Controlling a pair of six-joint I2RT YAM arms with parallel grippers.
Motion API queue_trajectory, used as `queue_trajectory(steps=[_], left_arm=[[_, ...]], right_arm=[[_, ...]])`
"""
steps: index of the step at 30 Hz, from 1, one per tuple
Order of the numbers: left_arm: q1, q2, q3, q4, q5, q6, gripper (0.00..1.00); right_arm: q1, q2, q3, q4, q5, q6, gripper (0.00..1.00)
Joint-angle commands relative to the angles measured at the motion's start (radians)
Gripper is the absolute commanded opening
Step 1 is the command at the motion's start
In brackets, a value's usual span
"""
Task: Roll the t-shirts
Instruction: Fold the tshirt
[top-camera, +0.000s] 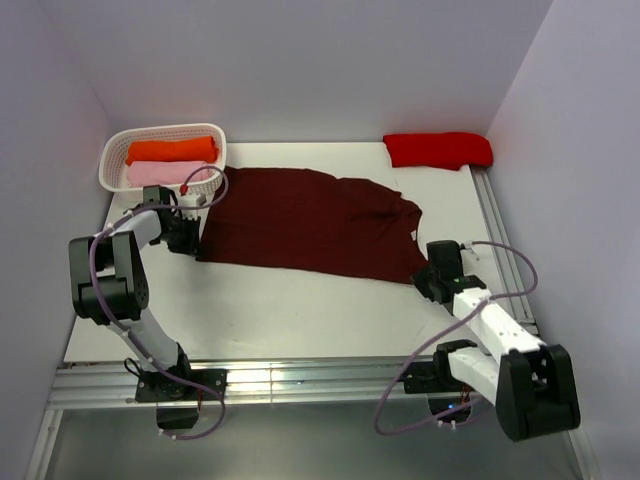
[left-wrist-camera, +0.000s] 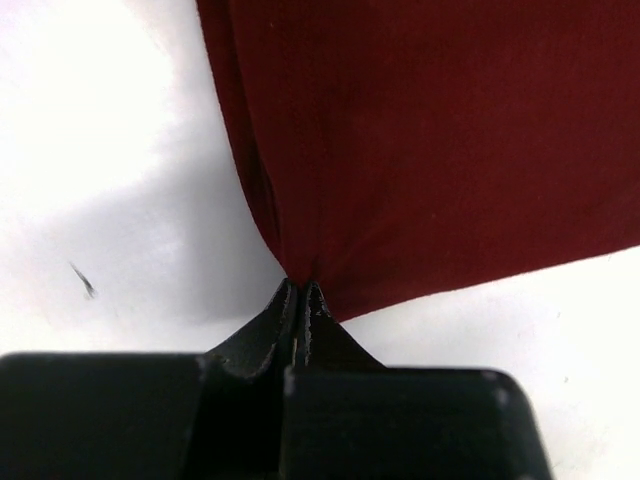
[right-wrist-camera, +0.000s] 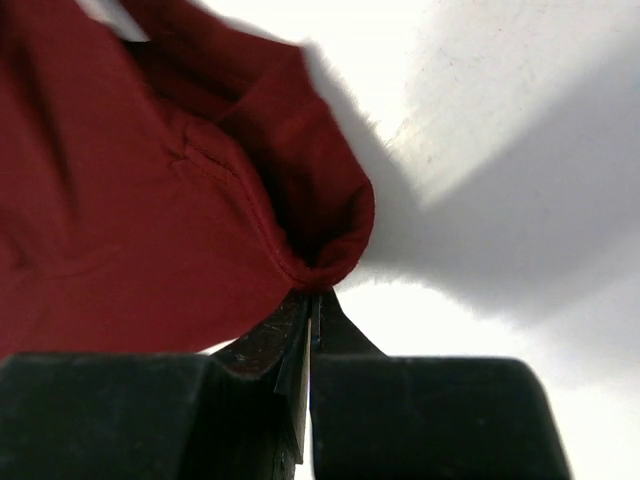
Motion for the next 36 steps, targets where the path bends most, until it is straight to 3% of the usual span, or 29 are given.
queue_trajectory(steps=[1,14,24,25,27,28,29,30,32,36], left_arm=[[-0.009,-0.075,-0.042,-0.092,-0.047,0.060,0.00],[-0.002,-0.268,-0.171,-0.227,-0.083,0.161,0.00],[-0.003,-0.340,-0.243,-0.314,-0.079,0.224,0.00],[-0.003,-0.342,-0.243,-0.320,-0.082,0.227,0.06],[0.002,-0.351,-0.228,-0.346,-0.073,0.239,0.15],[0.004,-0.362,-0.217,-0.360,-0.067,0.241,0.26],[0.004,-0.365,-0.190,-0.386,-0.064,0.245,0.32],[0.008,-0.371,-0.171,-0.404,-0.053,0.250,0.37],[0.008,-0.382,-0.112,-0.452,-0.045,0.256,0.44],[0.010,-0.388,0.001,-0.519,-0.024,0.268,0.50]], right_arm=[[-0.006,-0.129,0.043,-0.136,0.016,-0.040,0.00],[0.009,-0.529,0.010,-0.522,-0.083,-0.051,0.00],[0.058,-0.612,0.013,-0.653,-0.123,-0.023,0.00],[0.058,-0.609,0.016,-0.653,-0.125,-0.021,0.02],[0.060,-0.607,0.024,-0.648,-0.126,-0.023,0.20],[0.060,-0.607,0.036,-0.645,-0.125,-0.021,0.28],[0.058,-0.606,0.046,-0.642,-0.123,-0.023,0.40],[0.058,-0.598,0.056,-0.639,-0.122,-0.023,0.46],[0.058,-0.569,0.099,-0.644,-0.103,-0.034,0.54],[0.058,-0.506,0.202,-0.612,-0.076,-0.063,0.59]])
